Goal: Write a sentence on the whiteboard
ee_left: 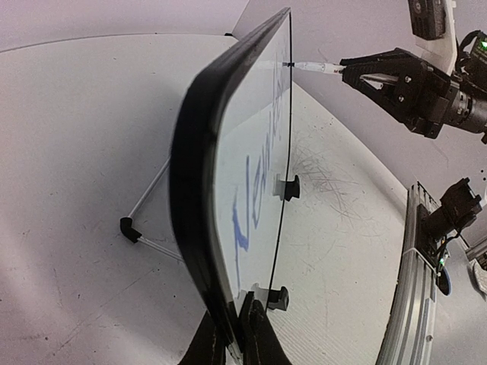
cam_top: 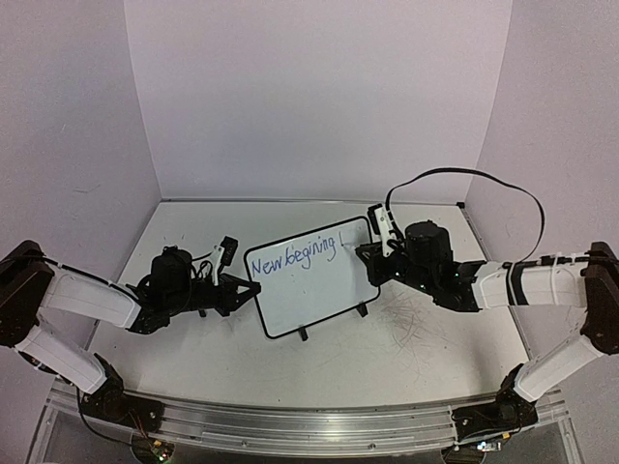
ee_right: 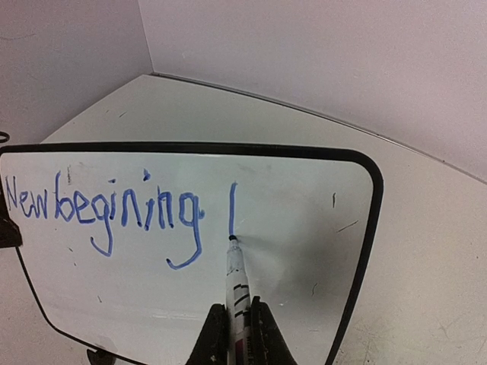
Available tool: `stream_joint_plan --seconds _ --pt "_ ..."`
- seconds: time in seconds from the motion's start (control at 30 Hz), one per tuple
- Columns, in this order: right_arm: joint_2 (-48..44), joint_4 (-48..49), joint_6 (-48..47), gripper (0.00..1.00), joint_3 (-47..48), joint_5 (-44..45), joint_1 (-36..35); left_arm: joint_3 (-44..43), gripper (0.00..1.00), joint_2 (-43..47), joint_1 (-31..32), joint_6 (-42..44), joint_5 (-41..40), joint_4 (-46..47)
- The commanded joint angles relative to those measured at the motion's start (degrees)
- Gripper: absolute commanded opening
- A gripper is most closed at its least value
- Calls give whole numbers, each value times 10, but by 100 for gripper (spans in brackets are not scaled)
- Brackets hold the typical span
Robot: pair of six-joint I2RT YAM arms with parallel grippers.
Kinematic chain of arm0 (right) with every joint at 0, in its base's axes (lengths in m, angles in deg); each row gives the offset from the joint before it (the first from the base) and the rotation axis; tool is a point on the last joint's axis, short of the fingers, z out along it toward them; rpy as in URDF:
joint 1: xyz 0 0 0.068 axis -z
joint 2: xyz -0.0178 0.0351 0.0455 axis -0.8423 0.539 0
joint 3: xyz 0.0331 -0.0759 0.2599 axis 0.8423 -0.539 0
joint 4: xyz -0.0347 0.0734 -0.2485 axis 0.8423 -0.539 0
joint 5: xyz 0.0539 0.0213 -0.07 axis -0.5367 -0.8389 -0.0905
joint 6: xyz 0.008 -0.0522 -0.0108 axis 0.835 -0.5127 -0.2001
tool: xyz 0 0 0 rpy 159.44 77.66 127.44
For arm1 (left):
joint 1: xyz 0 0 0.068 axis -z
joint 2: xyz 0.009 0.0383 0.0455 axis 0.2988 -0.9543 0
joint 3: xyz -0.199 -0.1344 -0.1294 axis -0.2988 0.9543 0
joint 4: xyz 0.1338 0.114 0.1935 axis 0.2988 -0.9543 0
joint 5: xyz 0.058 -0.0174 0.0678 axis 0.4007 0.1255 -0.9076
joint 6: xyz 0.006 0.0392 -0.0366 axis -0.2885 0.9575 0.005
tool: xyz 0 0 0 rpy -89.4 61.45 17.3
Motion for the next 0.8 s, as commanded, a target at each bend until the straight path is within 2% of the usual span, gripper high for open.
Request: stream_joint_plan --seconds 0.0,0.3,0.77 --pt "-20 -6 6 0 -4 25 0 3 0 0 -3 22 -44 -30" --pt "-44 46 -1 0 -12 -46 0 1 0 -4 -3 22 -43 -30" --pt "-9 44 3 0 21 -9 0 3 0 0 -3 23 -44 -32"
